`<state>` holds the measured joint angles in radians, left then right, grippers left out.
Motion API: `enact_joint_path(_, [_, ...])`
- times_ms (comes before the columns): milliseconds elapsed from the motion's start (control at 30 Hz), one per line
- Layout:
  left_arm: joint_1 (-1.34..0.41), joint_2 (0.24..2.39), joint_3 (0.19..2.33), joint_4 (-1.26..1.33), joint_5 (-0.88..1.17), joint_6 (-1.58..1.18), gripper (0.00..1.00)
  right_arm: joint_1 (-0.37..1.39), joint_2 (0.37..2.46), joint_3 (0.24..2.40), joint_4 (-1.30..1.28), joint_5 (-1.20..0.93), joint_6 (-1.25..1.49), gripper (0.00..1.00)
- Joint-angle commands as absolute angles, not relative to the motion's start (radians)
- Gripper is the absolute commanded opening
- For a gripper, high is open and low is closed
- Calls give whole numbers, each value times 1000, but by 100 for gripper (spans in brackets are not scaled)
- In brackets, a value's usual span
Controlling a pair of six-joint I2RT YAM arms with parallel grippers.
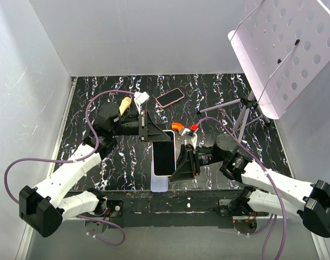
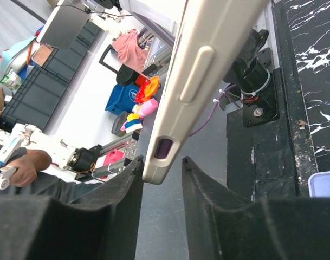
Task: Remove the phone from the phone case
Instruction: Remove the phone case from the phone.
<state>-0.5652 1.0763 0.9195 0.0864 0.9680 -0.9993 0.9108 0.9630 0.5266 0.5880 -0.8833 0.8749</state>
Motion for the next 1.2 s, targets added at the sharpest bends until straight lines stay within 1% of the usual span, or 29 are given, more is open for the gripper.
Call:
enact_joint_path(0, [-561, 1069, 960, 150, 1008, -1046, 0, 910, 953, 540, 625, -908, 847, 37])
enact_joint_path(100, [-561, 1072, 953, 179, 1022, -1080, 0, 911, 960, 569, 617, -914, 815, 24])
enact_joint_path(167, [-561, 1065, 928, 247, 1023, -1129, 0, 914, 954, 583, 598, -901, 755, 17])
enact_joint_path(267, [-561, 1063, 894, 340, 1035, -1231, 0, 919, 937, 615, 517, -845, 645, 1])
enact_joint_path(367, [-561, 1057, 861, 449, 1057, -1314, 0, 939, 925, 681, 358, -738, 481, 1])
enact_joint_path(467, [-563, 1052, 833, 506, 1068, -1370, 0, 982, 917, 748, 175, -551, 264, 1])
enact_joint_path(533, [-563, 1054, 804, 598, 1066, -1446, 0, 999, 936, 796, 83, -450, 148, 1])
enact_joint_path(600, [-564, 1066, 778, 702, 1066, -1526, 0, 1008, 948, 847, 34, -414, 63, 1])
enact_joint_path(700, [-566, 1072, 759, 755, 1060, -1586, 0, 1026, 971, 938, -73, -352, -47, 1])
enact_joint_path(833, [-569, 1074, 749, 753, 1057, -1594, 0, 1058, 994, 1038, -170, -249, -138, 1])
enact_joint_path(1167, [-580, 1118, 696, 753, 1002, -1611, 0, 1179, 997, 1176, -219, -143, -230, 1])
